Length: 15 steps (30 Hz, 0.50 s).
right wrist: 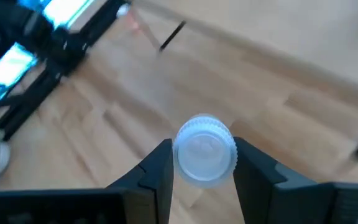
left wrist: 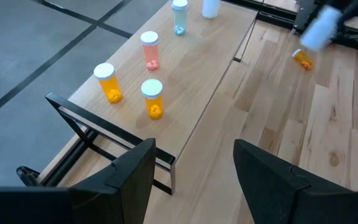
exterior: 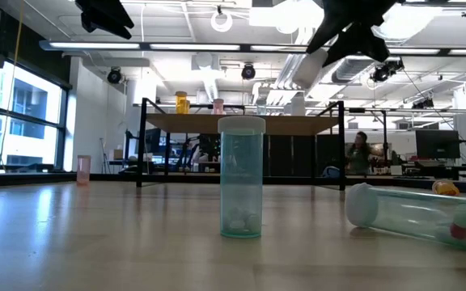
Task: Pick and place medicine bottles onto shelf by color
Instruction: Put the transparent pill bottle on the shelf aligned with the transparent bill bottle
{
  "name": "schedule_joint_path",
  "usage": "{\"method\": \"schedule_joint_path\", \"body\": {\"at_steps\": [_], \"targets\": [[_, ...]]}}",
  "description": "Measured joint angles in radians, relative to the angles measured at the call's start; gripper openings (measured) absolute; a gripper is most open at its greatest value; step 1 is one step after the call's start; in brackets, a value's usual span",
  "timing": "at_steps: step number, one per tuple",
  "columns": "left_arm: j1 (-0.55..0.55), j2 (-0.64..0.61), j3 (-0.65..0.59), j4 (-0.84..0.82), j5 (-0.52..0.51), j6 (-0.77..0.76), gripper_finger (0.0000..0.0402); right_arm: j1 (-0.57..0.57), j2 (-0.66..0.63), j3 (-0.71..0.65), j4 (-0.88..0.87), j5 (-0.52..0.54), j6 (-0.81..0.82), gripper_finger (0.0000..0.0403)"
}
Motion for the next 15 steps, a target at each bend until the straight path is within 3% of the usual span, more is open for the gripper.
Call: {"method": "schedule_joint_path", "body": {"at_steps": [9, 15], "targets": [[0.000, 0.000, 0.000, 0.001, 0.000, 0.000, 0.0207, -0.271, -0.099, 0.003, -0.017, -0.155, -0.180, 0.0114], [0.000, 0.000, 0.000, 0.001, 0.000, 0.000, 0.0207, -0.416, -0.076, 0.105, -0.126, -0.219, -0.330, 0.0114]]}}
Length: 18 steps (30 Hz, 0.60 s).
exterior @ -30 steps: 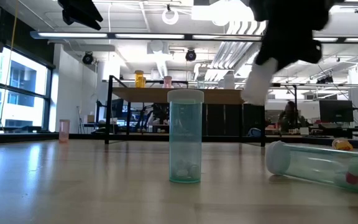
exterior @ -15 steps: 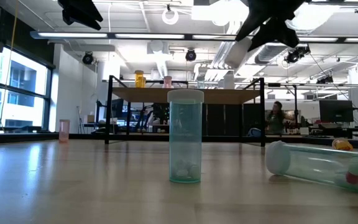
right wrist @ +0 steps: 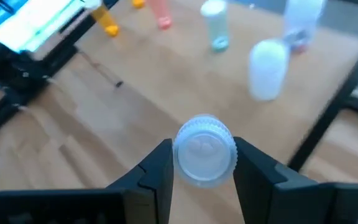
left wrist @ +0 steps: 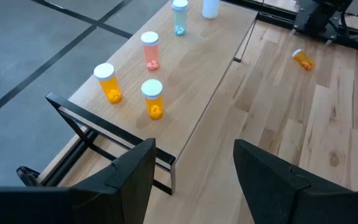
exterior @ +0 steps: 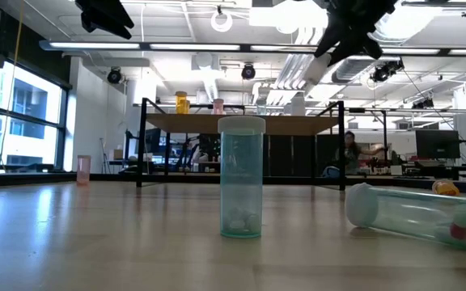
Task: Pick and place medicine bottles onto shelf by color
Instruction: Put the transparent pill bottle on the shelf aligned with the transparent bill bottle
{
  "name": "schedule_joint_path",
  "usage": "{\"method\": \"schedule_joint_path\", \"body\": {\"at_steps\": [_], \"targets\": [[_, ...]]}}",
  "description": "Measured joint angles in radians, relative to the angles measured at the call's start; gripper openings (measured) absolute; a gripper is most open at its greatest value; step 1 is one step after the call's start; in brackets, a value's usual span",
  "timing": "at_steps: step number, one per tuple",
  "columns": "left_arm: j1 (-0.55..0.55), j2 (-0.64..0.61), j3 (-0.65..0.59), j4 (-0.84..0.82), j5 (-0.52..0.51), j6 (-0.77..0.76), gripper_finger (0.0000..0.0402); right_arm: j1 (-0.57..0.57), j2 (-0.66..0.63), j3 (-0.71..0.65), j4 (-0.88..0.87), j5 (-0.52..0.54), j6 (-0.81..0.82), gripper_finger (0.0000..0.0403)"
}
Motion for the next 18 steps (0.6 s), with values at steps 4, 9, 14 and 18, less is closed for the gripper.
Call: {"method": "schedule_joint_path", "body": {"at_steps": [4, 9, 14, 18], "targets": [[0.000, 0.000, 0.000, 0.000, -0.002, 0.000, 0.0207, -0.081, 0.035, 0.080, -0.066, -0.018, -0.091, 0.0114], [0.000, 0.000, 0.000, 0.000, -0.018, -0.001, 0.0207, -0.145, 0.122, 0.187, -0.162, -0.101, -0.144, 0.0122], [0.000, 0.000, 0.000, -0.001, -0.019, -0.003, 0.0207, -0.150, 0.250, 0.328, -0.295, -0.104, -0.250, 0.0131], [0.000, 0.000, 0.000, -0.002, -0.019, -0.010, 0.0207, -0.150, 0.343, 0.417, -0.375, -0.104, -0.307, 0.0128]]}}
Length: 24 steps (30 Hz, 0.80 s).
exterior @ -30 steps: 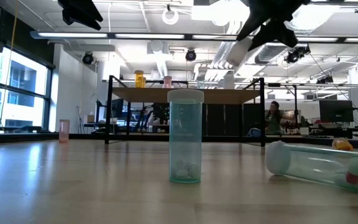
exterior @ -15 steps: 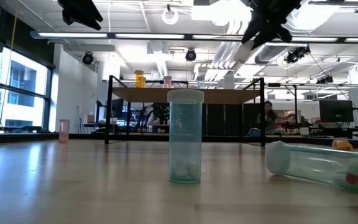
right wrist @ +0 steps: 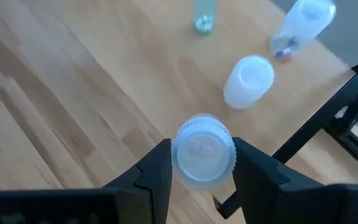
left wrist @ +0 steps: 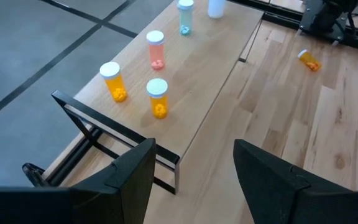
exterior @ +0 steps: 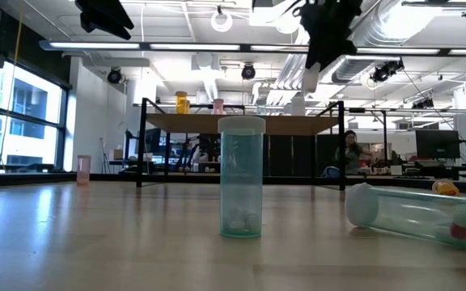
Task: Pick and place medicine bottles onto shelf by color
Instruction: Put the transparent pill bottle on the shelf aligned with the transparent bill bottle
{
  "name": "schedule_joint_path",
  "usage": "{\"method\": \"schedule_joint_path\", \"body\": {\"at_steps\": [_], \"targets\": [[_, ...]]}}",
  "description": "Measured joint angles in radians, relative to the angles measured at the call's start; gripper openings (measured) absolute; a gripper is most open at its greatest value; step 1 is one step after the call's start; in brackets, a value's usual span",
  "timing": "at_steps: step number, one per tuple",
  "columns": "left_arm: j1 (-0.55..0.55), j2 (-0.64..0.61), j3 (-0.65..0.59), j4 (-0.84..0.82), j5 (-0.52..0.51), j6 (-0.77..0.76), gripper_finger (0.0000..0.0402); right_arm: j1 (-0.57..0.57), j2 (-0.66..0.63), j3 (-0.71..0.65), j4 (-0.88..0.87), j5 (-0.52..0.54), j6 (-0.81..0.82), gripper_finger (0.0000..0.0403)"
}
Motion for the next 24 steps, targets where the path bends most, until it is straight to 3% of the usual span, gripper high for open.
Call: {"method": "schedule_joint_path", "body": {"at_steps": [8, 24], "targets": [[0.000, 0.000, 0.000, 0.000, 0.000, -0.017, 0.0207, 0.002, 0.120, 0.079, -0.077, -0.012, -0.053, 0.0128], [0.000, 0.000, 0.000, 0.000, -0.023, -0.028, 0.0207, -0.012, 0.205, 0.079, -0.104, -0.068, -0.070, 0.0129]]}}
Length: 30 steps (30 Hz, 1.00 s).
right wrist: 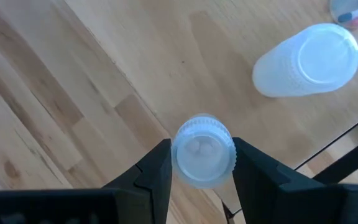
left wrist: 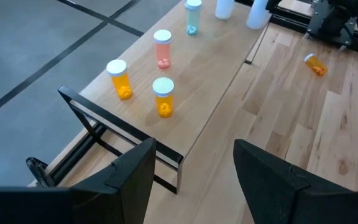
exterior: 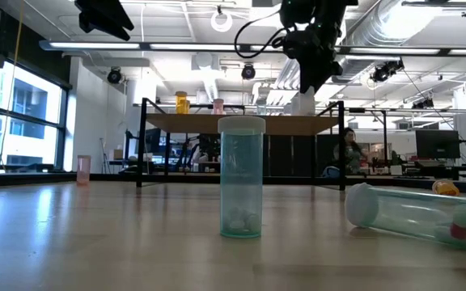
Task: Pick and place medicine bottles onto shelf by color
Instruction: Put the transparent pill bottle on the shelf aligned with the transparent bill bottle
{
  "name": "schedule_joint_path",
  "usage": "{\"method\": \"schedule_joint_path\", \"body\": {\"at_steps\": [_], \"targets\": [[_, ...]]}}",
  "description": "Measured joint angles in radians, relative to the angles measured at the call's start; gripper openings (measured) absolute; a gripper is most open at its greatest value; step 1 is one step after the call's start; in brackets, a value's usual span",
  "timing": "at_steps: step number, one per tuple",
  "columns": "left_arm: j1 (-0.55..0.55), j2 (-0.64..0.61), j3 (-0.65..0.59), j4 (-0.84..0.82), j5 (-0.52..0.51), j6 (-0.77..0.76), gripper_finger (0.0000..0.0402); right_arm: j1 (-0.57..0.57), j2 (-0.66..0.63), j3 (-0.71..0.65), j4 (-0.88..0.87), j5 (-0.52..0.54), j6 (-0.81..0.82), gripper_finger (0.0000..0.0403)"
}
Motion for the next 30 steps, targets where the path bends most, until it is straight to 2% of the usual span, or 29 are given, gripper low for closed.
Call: {"method": "schedule_joint_path", "body": {"at_steps": [21, 30], "targets": [[0.000, 0.000, 0.000, 0.000, 0.000, -0.007, 0.0207, -0.020, 0.001, 0.000, 0.014, -0.004, -0.008, 0.0130], [0.000, 0.000, 0.000, 0.000, 0.000, -0.007, 0.0207, -0.020, 0.001, 0.000, 0.021, -0.004, 0.000, 0.0165]]}}
